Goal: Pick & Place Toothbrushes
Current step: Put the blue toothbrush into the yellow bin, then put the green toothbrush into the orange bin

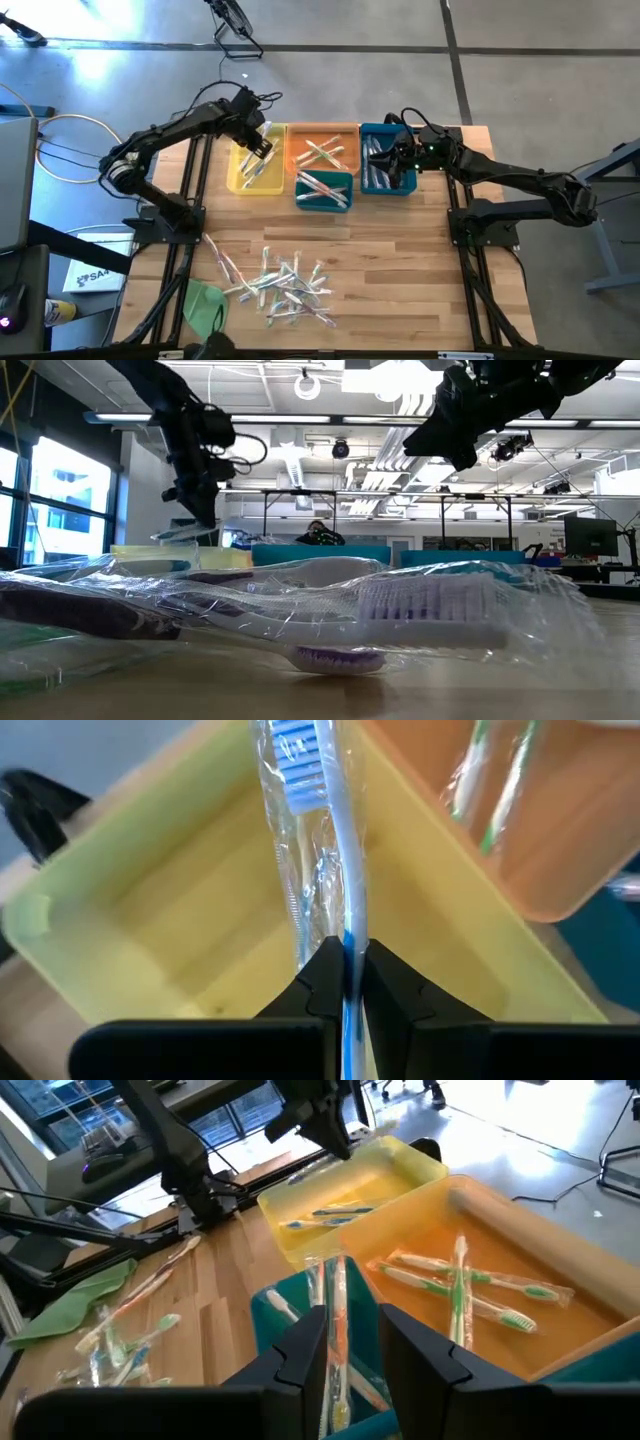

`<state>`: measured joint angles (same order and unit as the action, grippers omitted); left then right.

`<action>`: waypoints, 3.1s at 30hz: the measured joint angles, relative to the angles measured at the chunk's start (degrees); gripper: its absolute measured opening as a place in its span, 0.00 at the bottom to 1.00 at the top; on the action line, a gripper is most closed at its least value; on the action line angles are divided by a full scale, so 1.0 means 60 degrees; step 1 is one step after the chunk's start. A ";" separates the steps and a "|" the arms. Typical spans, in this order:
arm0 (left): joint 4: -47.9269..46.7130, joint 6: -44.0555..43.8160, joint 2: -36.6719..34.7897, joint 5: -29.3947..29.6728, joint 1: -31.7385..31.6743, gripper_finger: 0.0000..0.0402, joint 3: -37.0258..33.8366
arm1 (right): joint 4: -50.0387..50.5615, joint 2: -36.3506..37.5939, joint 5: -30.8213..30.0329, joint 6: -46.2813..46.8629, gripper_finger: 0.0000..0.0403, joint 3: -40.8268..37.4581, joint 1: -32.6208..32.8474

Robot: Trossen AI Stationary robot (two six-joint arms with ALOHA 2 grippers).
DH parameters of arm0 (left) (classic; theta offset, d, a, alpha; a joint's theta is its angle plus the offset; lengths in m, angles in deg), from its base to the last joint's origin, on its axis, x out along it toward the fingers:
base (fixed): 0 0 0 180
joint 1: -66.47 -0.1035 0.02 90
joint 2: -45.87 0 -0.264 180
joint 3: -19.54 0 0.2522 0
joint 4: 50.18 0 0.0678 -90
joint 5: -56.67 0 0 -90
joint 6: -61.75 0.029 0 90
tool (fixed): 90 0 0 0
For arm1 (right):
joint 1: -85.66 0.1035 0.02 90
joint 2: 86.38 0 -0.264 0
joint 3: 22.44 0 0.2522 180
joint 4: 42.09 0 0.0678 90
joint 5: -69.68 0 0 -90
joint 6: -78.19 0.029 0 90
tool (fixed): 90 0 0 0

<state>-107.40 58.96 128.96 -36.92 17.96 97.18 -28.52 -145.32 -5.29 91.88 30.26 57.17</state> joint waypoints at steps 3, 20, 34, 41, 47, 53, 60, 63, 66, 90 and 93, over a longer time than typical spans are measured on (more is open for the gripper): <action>0.0004 -0.0048 0.0394 -0.0103 -0.0068 0.04 0.0000 | 0.0000 0.0000 0.0007 0.0001 0.21 0.0002 0.0000; 0.0015 -0.0077 0.1686 -0.0081 -0.0057 0.04 0.0004 | 0.0011 0.0000 -0.0001 0.0214 0.21 0.0000 0.0000; 0.0022 -0.0080 0.1686 0.0023 -0.0035 0.20 0.0004 | 0.0007 0.0000 0.0003 0.0214 0.21 0.0000 0.0000; 0.0022 -0.0080 0.1686 0.0028 -0.0035 0.23 0.0004 | 0.0007 0.0000 0.0007 0.0214 0.21 0.0000 0.0000; 0.0022 -0.0080 0.1686 0.0028 -0.0035 0.24 0.0004 | 0.0007 0.0000 0.0010 0.0214 0.21 0.0000 0.0000; 0.0022 -0.0080 0.1686 0.0033 -0.0035 0.24 0.0004 | 0.0007 0.0000 0.0014 0.0214 0.21 0.0000 0.0000; 0.0015 -0.0080 0.1686 0.0050 -0.0035 0.24 0.0005 | 0.0007 0.0000 0.0014 0.0213 0.21 0.0000 0.0000; 0.0015 -0.0080 0.1686 0.0046 -0.0035 0.24 0.0007 | 0.0007 0.0000 0.0014 0.0214 0.21 0.0000 0.0000; 0.0015 -0.0080 0.1686 0.0046 -0.0035 0.24 0.0005 | 0.0007 0.0000 0.0014 0.0214 0.21 0.0000 0.0000; 0.0810 -0.0080 0.1686 0.0028 -0.0035 0.24 0.0015 | 0.0005 0.0000 -0.0012 0.0211 0.21 0.0000 0.0000; 0.1012 -0.0080 0.1686 0.0146 -0.0025 0.24 0.0011 | 0.0005 0.0000 -0.0012 0.0211 0.21 0.0000 0.0000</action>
<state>-101.33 58.48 139.07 -36.04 17.81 97.24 -28.49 -145.32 -5.36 93.15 30.26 57.17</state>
